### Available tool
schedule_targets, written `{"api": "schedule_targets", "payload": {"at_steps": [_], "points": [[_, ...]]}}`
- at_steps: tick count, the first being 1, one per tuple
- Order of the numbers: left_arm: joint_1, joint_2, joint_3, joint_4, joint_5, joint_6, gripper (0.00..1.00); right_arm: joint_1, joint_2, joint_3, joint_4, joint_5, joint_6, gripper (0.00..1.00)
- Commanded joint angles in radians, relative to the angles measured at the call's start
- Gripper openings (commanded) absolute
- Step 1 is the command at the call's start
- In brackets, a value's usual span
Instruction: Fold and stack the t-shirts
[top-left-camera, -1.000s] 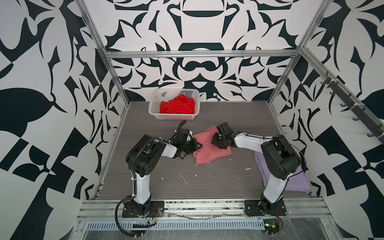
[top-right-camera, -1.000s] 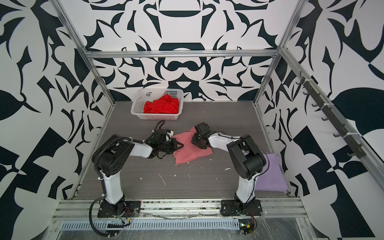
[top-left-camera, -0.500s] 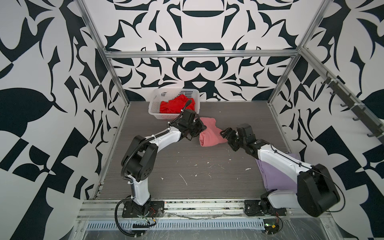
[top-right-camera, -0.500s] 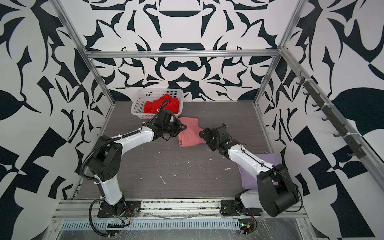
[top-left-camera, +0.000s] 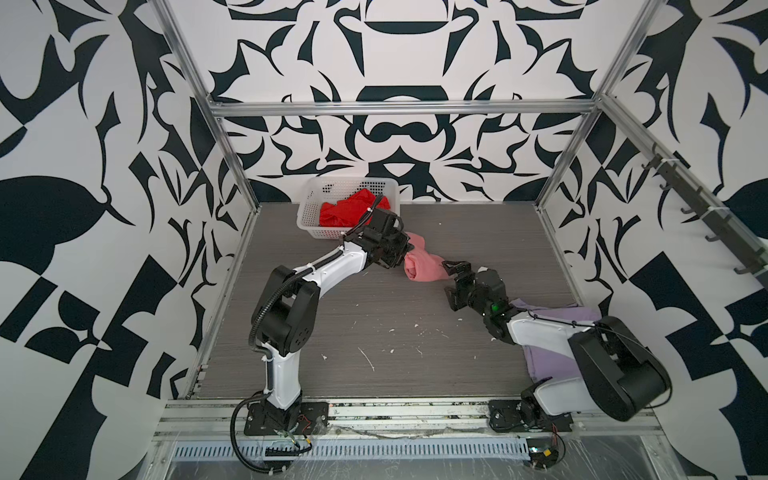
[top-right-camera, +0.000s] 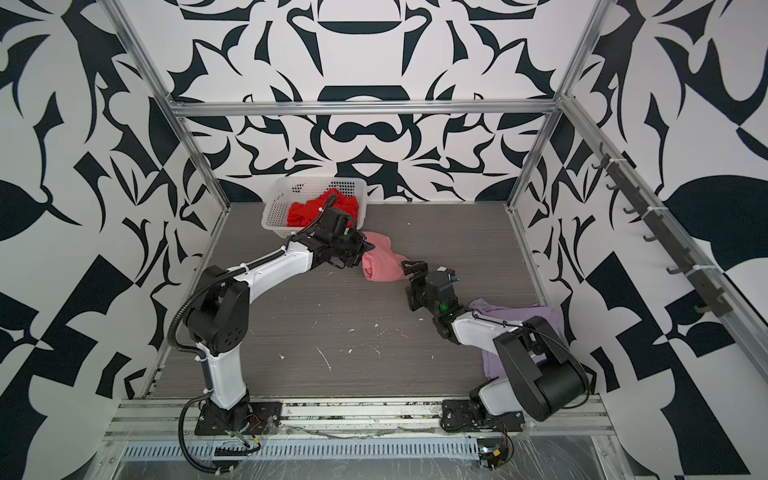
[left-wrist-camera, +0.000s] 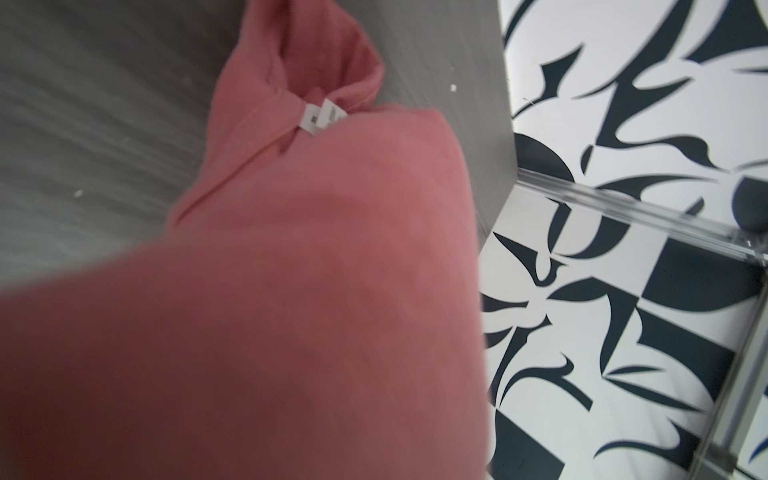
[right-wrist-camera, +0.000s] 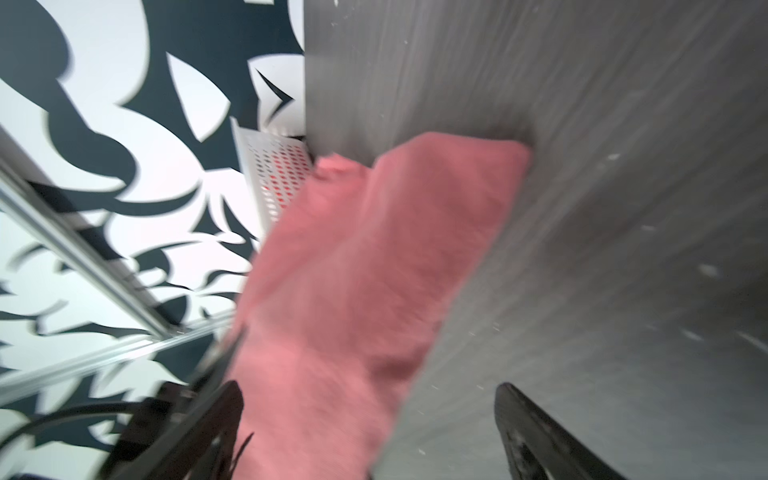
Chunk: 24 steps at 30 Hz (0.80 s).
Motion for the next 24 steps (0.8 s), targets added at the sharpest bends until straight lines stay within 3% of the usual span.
{"api": "schedule_targets", "payload": {"at_steps": [1, 6, 15, 20, 24], "points": [[0.002, -0.01, 0.017, 0.027, -0.025, -0.097, 0.0, 0.017, 0.084, 0.013, 0.32, 0.024, 0.167, 0.98], [0.012, -0.007, 0.026, 0.063, -0.035, -0.143, 0.0, 0.061, 0.26, 0.026, 0.595, 0.079, 0.349, 0.98], [0.013, -0.009, -0.008, 0.092, -0.015, -0.183, 0.0, 0.098, 0.332, 0.111, 0.595, 0.108, 0.357, 0.94], [0.011, -0.038, -0.078, 0.145, -0.007, -0.214, 0.0, 0.106, 0.447, 0.152, 0.689, 0.116, 0.418, 0.78], [0.011, -0.061, -0.101, 0.138, -0.003, -0.204, 0.0, 0.106, 0.459, 0.152, 0.686, 0.134, 0.395, 0.67]]}}
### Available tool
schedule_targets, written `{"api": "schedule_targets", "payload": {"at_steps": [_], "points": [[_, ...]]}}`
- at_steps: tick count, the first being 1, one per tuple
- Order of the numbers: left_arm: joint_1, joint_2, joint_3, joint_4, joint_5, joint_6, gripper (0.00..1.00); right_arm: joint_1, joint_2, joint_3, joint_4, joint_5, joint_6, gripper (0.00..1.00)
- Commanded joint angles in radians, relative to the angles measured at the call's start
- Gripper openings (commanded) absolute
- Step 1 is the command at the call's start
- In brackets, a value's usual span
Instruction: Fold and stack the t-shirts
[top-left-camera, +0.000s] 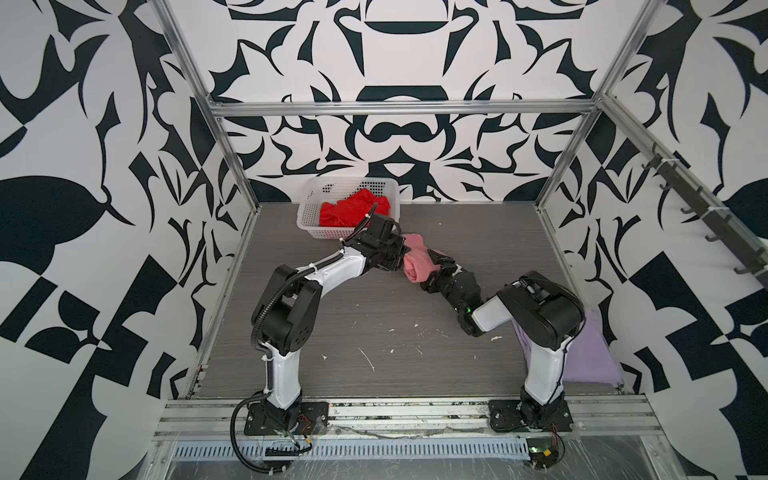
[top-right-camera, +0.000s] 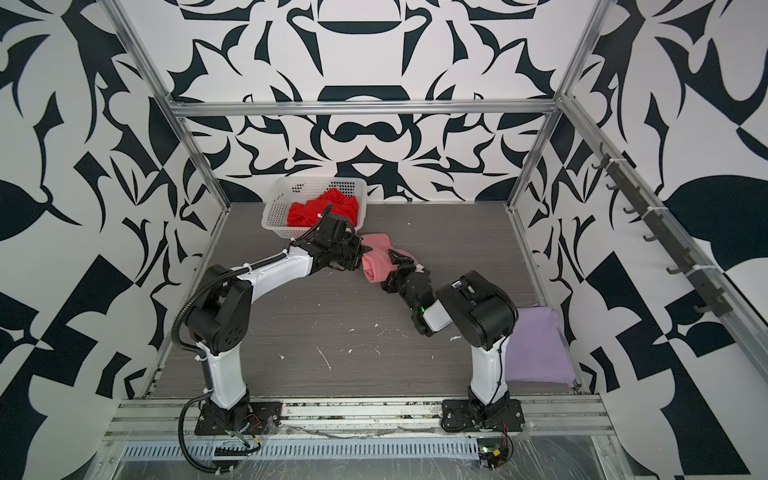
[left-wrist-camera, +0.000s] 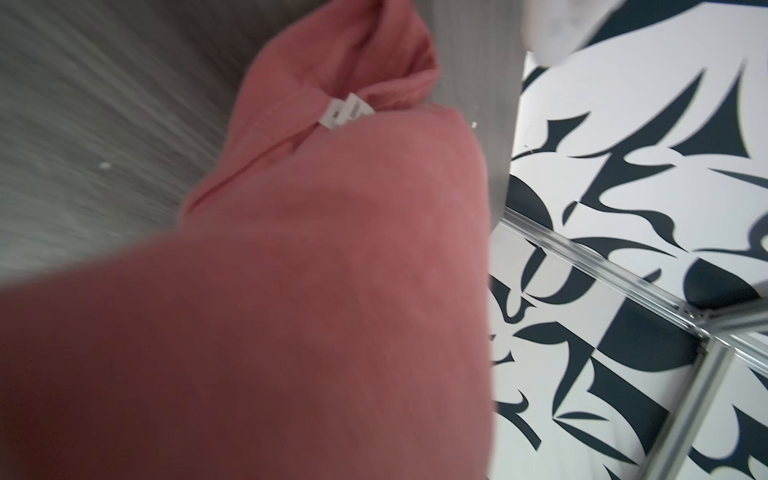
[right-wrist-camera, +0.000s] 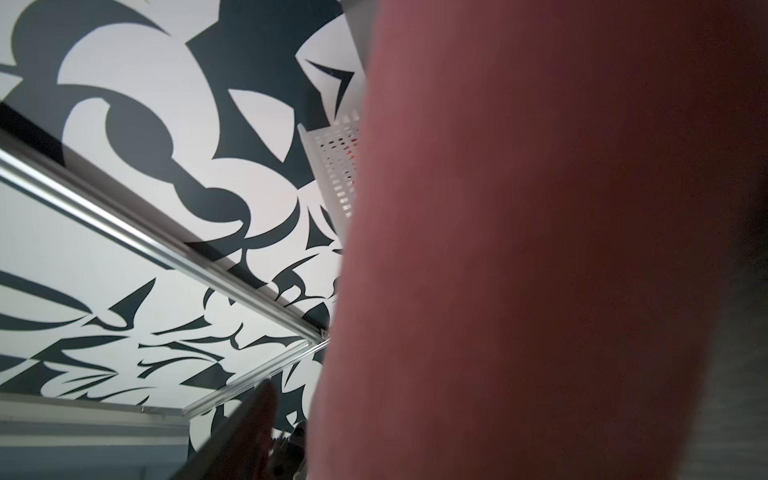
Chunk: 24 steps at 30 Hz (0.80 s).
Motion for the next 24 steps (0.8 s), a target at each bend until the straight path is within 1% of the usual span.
{"api": "schedule_targets", "payload": {"at_steps": [1, 2, 4, 5, 6, 7, 10, 14, 16, 18, 19, 21, 24], "points": [[0.001, -0.066, -0.016, 0.028, 0.016, -0.017, 0.0, 0.002, -0.016, 0.015, 0.075, 0.032, 0.007, 0.63], [0.001, -0.07, -0.023, 0.027, 0.013, -0.012, 0.0, 0.0, -0.01, 0.013, 0.076, 0.027, 0.008, 0.56], [0.001, -0.072, -0.03, 0.024, 0.019, -0.004, 0.0, 0.0, 0.004, 0.02, 0.075, 0.008, 0.01, 0.38], [0.001, -0.071, -0.033, 0.024, 0.022, -0.001, 0.0, 0.0, 0.013, 0.025, 0.072, -0.002, 0.011, 0.21], [0.001, -0.072, -0.032, 0.022, 0.023, 0.004, 0.0, 0.0, 0.017, 0.025, 0.064, -0.012, 0.009, 0.09], [0.001, -0.071, -0.033, 0.018, 0.021, 0.014, 0.0, 0.0, 0.017, 0.023, 0.053, -0.019, 0.006, 0.0], [0.002, -0.066, -0.018, -0.017, 0.006, 0.059, 0.0, -0.006, -0.009, 0.001, -0.033, -0.046, -0.036, 0.0], [0.004, -0.049, 0.02, -0.065, 0.019, 0.121, 0.01, -0.029, -0.102, -0.012, -0.261, -0.101, -0.152, 0.0], [0.004, -0.045, 0.036, -0.096, 0.013, 0.162, 0.17, -0.042, -0.155, 0.004, -0.401, -0.128, -0.222, 0.0], [0.004, -0.051, 0.056, -0.147, -0.013, 0.234, 0.41, -0.063, -0.222, 0.033, -0.585, -0.156, -0.319, 0.0], [0.004, -0.058, 0.067, -0.175, -0.03, 0.272, 0.48, -0.075, -0.252, 0.055, -0.674, -0.173, -0.375, 0.0], [0.004, -0.077, 0.095, -0.247, -0.072, 0.381, 0.58, -0.108, -0.318, 0.112, -0.94, -0.203, -0.517, 0.0], [0.006, -0.096, 0.14, -0.394, -0.115, 0.534, 0.66, -0.164, -0.387, 0.183, -1.211, -0.215, -0.714, 0.0]]}}
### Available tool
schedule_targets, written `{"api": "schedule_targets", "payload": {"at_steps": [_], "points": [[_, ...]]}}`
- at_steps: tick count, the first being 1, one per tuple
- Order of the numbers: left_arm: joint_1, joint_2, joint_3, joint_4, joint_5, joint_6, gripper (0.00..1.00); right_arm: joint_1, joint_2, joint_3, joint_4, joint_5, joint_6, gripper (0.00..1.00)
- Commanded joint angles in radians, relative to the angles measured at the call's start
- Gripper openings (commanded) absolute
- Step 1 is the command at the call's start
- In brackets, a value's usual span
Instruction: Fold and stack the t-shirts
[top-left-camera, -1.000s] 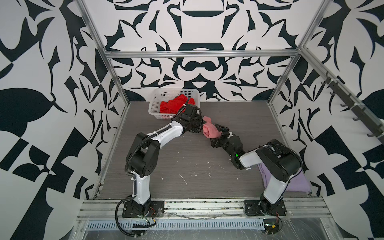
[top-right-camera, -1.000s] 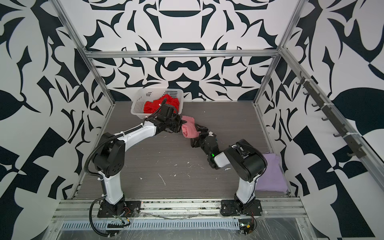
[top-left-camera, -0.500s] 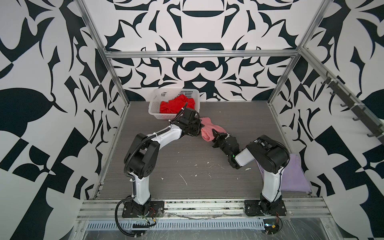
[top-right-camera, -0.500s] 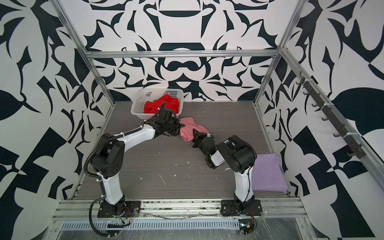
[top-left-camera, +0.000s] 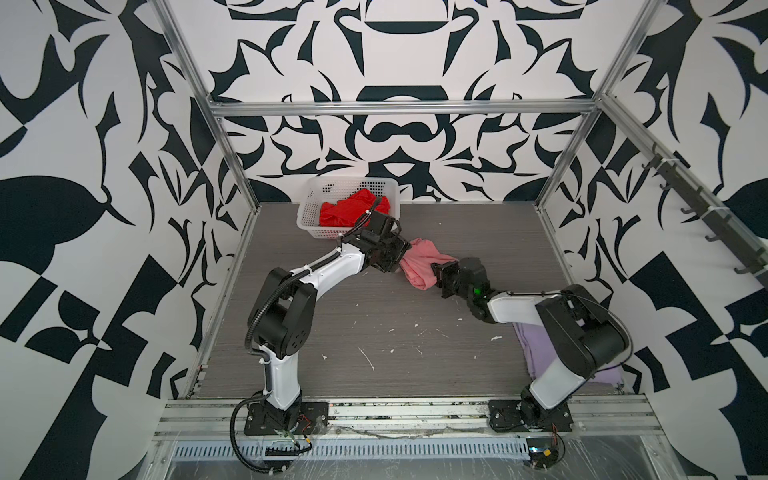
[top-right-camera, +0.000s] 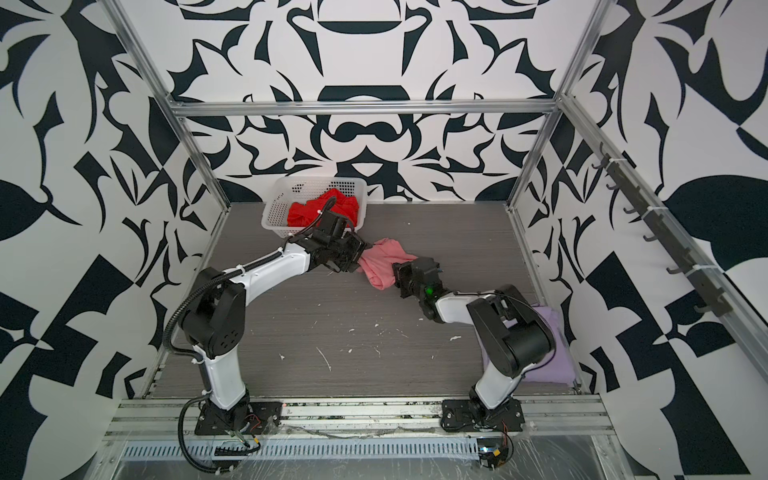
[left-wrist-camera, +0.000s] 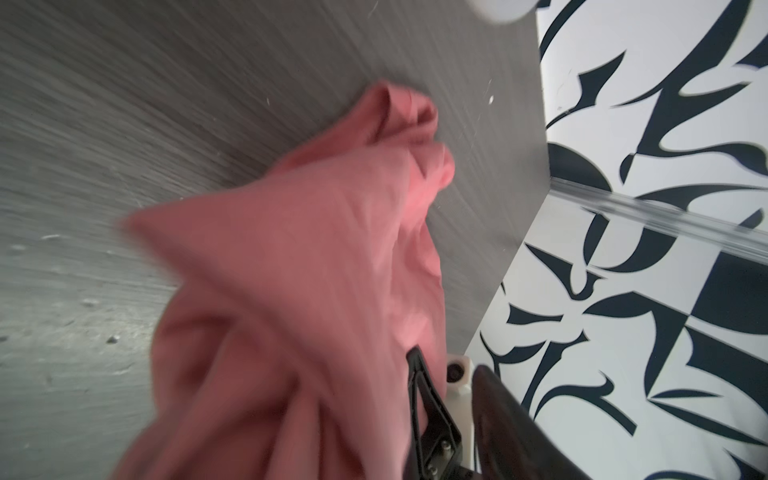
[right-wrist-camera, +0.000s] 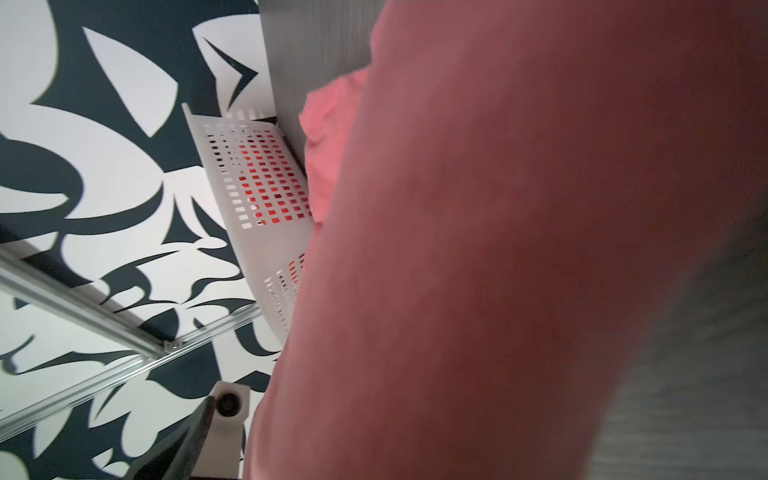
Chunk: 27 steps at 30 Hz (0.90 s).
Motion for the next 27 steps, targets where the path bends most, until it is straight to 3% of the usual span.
{"api": "schedule_targets", "payload": {"at_steps": [1, 4, 9, 15, 20, 27], "points": [[0.005, -0.066, 0.059, -0.211, -0.091, 0.233, 0.71, -0.06, -0.09, 0.091, -0.44, -0.036, -0.313, 0.0], [0.008, -0.119, 0.016, -0.277, -0.172, 0.311, 0.73, -0.127, -0.114, 0.155, -0.638, -0.061, -0.487, 0.0], [0.03, -0.23, -0.135, -0.217, -0.252, 0.345, 0.75, -0.19, -0.11, 0.317, -0.995, 0.003, -0.775, 0.0], [0.038, -0.239, -0.138, -0.199, -0.289, 0.41, 0.75, -0.265, -0.096, 0.433, -1.201, 0.132, -0.97, 0.0], [0.041, -0.185, -0.065, -0.189, -0.289, 0.462, 0.75, -0.363, -0.119, 0.474, -1.269, 0.226, -1.051, 0.0], [0.062, -0.082, 0.043, -0.181, -0.21, 0.504, 0.76, -0.579, -0.209, 0.444, -1.285, 0.218, -1.033, 0.0]]}}
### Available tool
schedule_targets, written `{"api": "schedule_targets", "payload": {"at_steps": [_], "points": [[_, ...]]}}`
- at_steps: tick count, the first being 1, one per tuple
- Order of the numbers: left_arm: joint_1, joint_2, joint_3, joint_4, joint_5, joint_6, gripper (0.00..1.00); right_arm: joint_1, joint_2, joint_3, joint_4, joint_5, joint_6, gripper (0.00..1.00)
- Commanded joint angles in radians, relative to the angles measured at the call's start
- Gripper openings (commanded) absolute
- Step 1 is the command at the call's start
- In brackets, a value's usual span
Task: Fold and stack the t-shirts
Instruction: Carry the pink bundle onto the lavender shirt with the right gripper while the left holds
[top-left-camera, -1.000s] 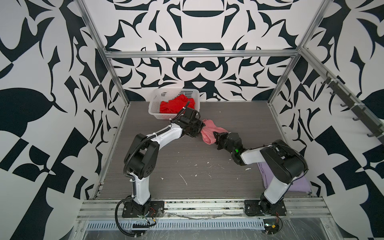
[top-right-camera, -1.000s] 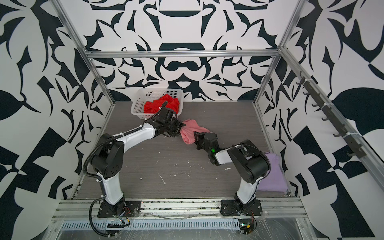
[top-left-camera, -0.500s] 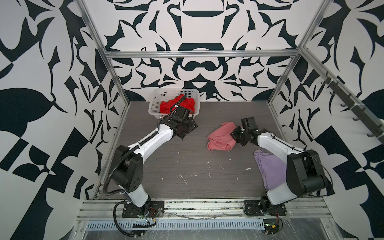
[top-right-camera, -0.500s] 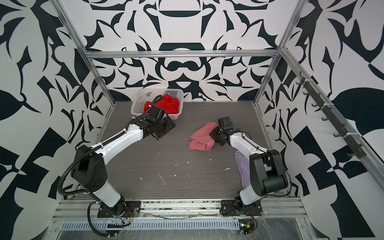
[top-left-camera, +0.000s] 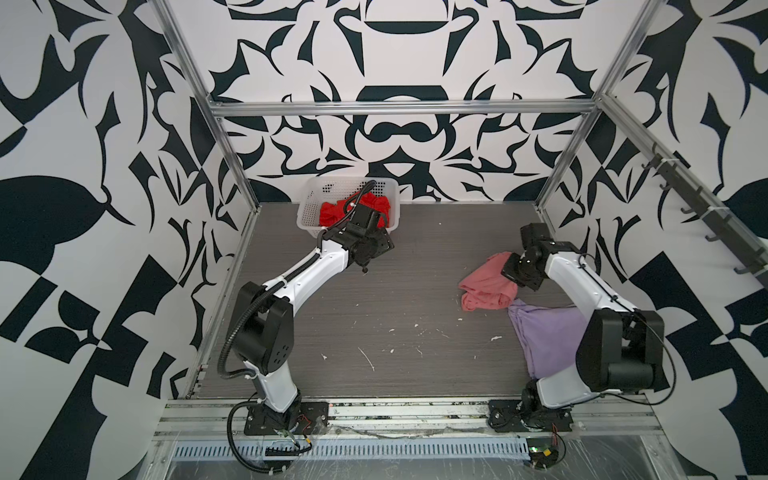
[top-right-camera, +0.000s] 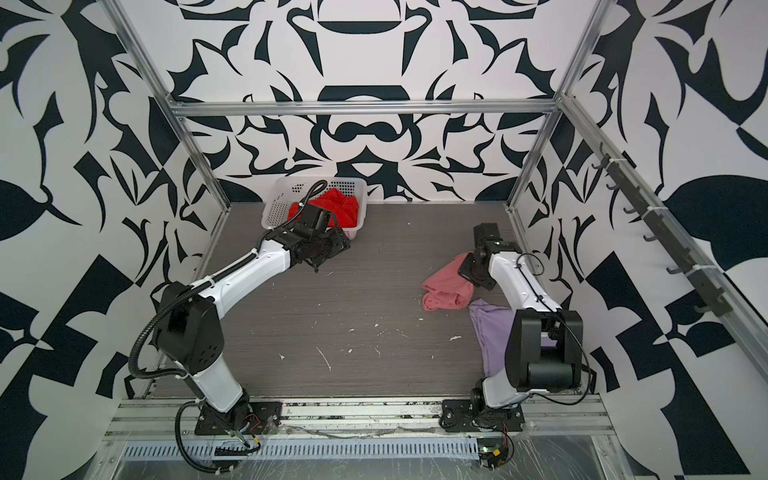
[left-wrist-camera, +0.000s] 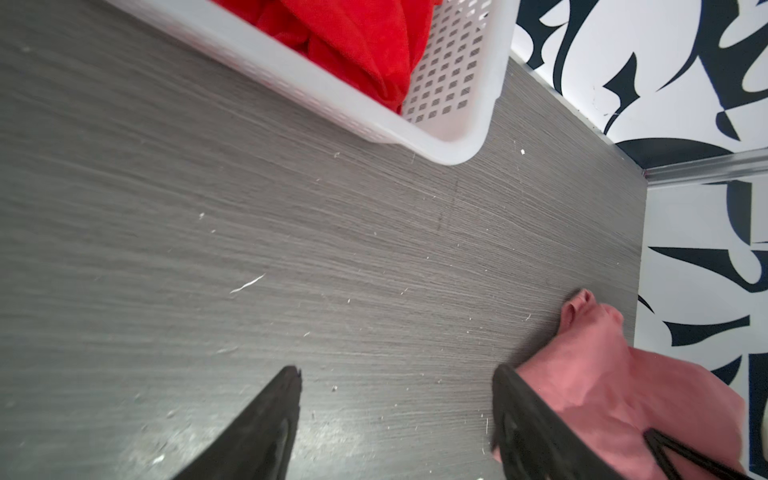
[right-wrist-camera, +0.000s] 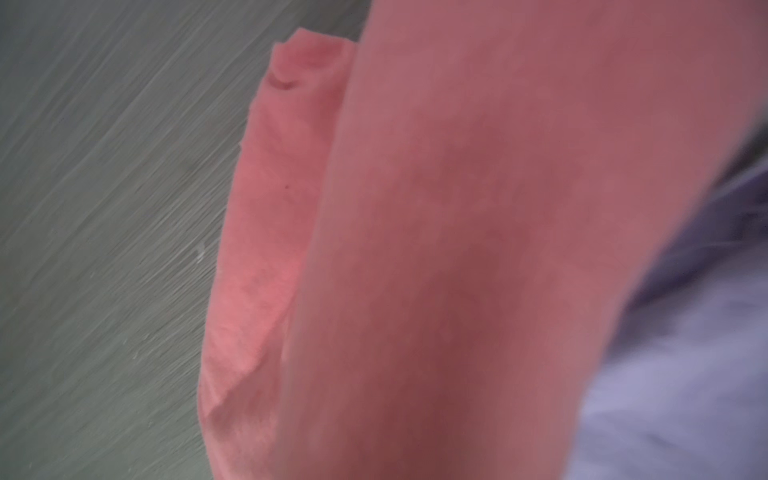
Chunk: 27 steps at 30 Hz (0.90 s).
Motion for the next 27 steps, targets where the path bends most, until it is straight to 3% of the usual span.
{"api": "schedule_targets", "payload": {"at_steps": [1, 8, 21, 27], "points": [[0.015, 0.043, 0.049, -0.006, 0.039, 0.042, 0.76, -0.09, -0.096, -0.007, -0.026, 0.033, -0.003, 0.0], [0.033, 0.082, 0.058, 0.023, 0.085, 0.034, 0.75, -0.22, -0.183, -0.034, -0.006, -0.006, 0.014, 0.0], [0.043, 0.106, 0.056, 0.04, 0.138, 0.024, 0.75, -0.364, -0.105, 0.174, -0.049, -0.035, -0.127, 0.0], [0.046, 0.107, 0.052, 0.033, 0.15, 0.026, 0.75, -0.379, -0.087, 0.216, -0.058, -0.036, -0.118, 0.0]]}}
